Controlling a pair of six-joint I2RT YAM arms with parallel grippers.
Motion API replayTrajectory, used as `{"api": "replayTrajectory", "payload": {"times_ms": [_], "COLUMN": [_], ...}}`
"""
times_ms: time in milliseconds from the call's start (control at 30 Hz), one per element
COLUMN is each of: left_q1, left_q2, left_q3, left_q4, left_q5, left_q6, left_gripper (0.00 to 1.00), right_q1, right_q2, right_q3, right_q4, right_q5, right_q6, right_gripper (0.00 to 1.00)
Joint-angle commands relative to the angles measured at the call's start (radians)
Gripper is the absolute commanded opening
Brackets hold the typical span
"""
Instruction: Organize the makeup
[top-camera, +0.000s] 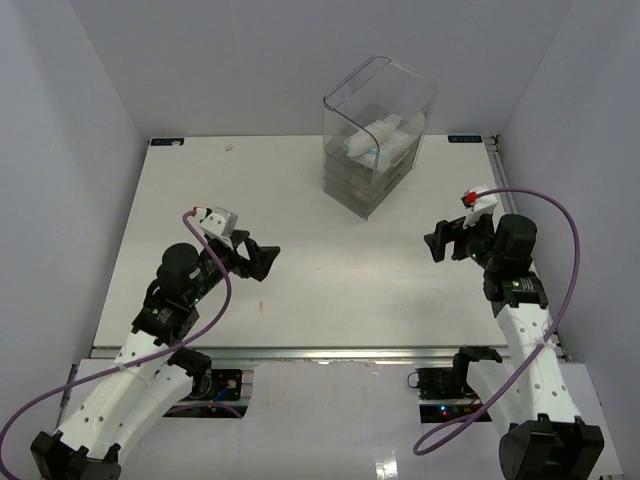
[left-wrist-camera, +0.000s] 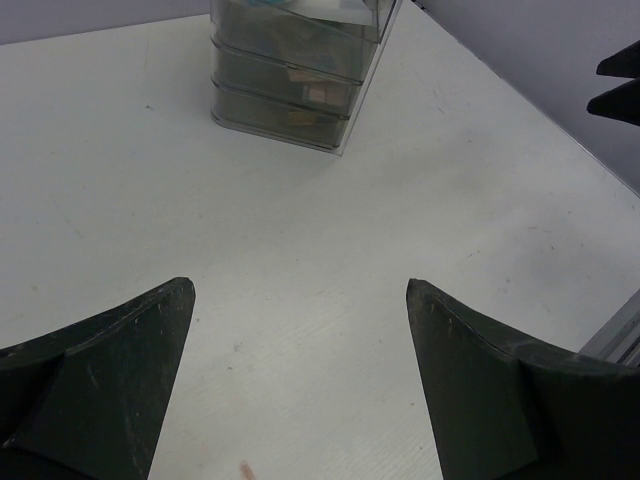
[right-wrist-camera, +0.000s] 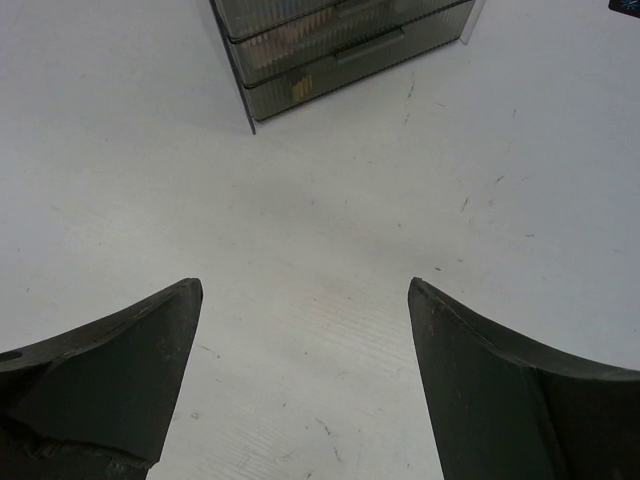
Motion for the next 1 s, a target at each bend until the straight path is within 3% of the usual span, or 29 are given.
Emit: {"api": "replayTrajectory", "payload": {"times_ms": [0,967], "left_q1": [0.002,0.002], "left_q2": [-0.025,-0.022], "left_q3": [-0.011,-0.011], "left_q4": [-0.009,-0.008], "left_q5": [-0.015,0.004], "left_q6": [0.011,0.009], "left_gripper": [0.98,0.98], "right_q1": [-0.024,-0.057], "right_q2": [-0.086,-0.123], "right_q3": [-0.057,-0.080], "right_q4": [0.120,0.140], "right_q5": [-0.019,0.018], "right_q6": [0.017,0.044], "right_gripper": [0.90,0.90]}}
